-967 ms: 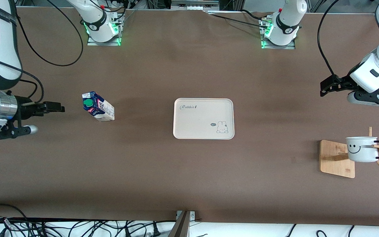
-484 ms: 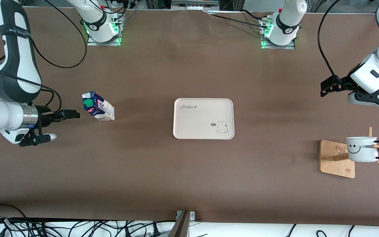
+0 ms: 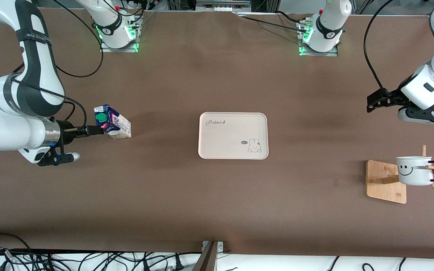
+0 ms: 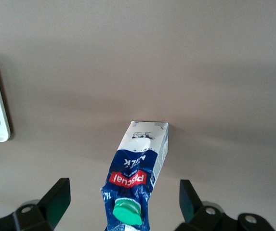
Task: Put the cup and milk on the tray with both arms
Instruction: 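Move the right gripper toward the milk carton, then close the right gripper on the carton while the left gripper approaches the mug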
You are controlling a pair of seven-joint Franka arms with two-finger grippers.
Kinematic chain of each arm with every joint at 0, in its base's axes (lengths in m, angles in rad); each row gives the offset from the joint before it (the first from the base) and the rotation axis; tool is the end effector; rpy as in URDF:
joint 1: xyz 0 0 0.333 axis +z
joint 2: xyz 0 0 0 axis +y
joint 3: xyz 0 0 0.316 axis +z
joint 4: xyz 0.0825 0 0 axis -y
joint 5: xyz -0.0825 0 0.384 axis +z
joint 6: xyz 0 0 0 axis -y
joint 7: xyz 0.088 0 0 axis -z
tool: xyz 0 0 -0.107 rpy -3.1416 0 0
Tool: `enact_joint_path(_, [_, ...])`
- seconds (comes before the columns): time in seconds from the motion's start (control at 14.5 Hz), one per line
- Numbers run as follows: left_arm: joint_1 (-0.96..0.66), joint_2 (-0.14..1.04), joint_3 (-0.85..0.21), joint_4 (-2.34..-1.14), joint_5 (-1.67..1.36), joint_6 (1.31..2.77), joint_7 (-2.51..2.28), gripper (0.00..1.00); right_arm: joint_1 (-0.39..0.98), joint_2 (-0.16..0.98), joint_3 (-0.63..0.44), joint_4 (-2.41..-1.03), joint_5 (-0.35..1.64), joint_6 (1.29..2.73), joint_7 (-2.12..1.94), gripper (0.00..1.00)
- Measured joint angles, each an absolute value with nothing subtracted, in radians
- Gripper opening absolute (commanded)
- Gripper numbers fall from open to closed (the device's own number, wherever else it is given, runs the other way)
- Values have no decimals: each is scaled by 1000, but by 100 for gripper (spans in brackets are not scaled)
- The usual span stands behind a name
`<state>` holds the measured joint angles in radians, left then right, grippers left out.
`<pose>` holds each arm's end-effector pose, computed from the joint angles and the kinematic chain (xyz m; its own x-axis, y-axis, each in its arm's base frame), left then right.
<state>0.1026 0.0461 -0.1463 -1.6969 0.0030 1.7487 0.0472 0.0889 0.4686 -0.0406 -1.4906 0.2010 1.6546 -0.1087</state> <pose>0.5775 -0.0234 0.5541 0.9958 -0.0911 0.0064 -0.0911 -0.9958 0.0035 0.6536 0.0552 0.3818 0.9502 0.1348 -0.2809 0.0799 -0.9769 -0.1985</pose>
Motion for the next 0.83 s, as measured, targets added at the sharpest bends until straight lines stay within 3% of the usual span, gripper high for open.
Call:
enact_joint_path(0.21, [103,24,-136,-1776,4,1889,47,100,89,467,-41,-1537,201,1700,-109,100])
enact_joint_path(0.48, [105,-45,-82,-2006,5,2164,48,100,90,455,-41,-1571,201,1722,-109,100])
enact_joint_path(0.69, [107,-66,-17,-2195,6,2482,50,100,99,433,-40,-1593,201,1729,-90,100])
enact_joint_path(0.83, [109,-65,10,-2281,31,2613,57,100,112,417,-39,-1613,201,1746,-76,100])
